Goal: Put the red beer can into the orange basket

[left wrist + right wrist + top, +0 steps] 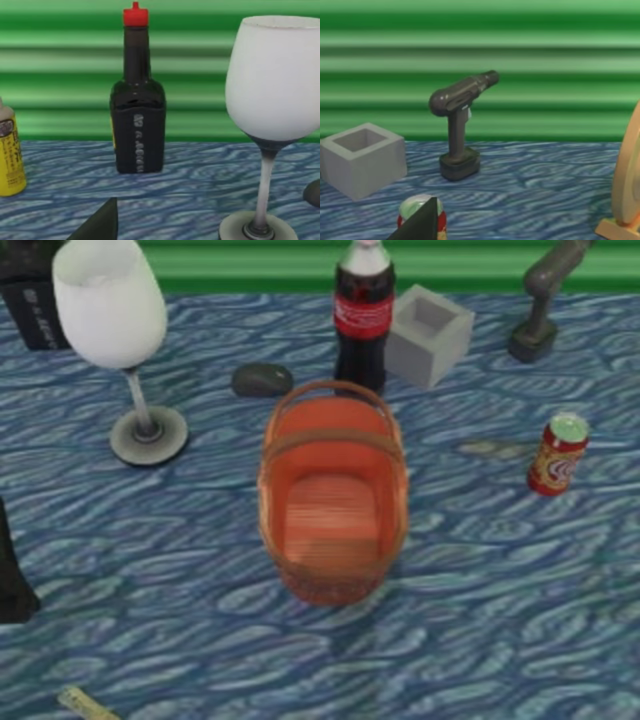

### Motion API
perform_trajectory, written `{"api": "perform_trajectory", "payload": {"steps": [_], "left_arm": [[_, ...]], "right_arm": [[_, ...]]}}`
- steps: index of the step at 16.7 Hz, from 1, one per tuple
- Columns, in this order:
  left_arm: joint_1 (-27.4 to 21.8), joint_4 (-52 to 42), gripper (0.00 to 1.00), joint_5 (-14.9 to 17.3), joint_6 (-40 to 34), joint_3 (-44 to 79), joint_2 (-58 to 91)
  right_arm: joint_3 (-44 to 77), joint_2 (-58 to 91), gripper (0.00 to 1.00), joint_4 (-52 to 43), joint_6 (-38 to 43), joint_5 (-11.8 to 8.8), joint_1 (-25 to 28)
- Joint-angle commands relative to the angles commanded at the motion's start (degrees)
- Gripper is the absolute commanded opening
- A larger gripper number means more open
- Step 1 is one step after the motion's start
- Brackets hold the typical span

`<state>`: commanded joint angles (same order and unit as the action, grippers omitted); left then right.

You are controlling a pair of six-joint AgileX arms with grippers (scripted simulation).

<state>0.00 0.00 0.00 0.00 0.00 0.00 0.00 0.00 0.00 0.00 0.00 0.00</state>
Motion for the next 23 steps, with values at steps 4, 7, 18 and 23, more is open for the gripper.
{"api": "perform_trajectory", "payload": {"steps": [4,7,18,23], "left_arm": [[0.0,0.0,1.0,0.0,0.0,0.0,0.0],[0.0,0.0,1.0,0.0,0.0,0.0,0.0],[0.0,0.0,1.0,0.0,0.0,0.0,0.0],[0.0,0.0,1.0,0.0,0.0,0.0,0.0]], "right_arm": [[1.72,1.74,1.0,-1.24,-0.66,-0.22,0.43],[8.65,8.9,1.0,-5.95,-3.05,-0.69,1.66],[61.23,70.47,1.0,-38.89,-17.96,-0.07,6.09],[86.88,101.62,1.0,-54.55,-24.95,0.37,8.02]]}}
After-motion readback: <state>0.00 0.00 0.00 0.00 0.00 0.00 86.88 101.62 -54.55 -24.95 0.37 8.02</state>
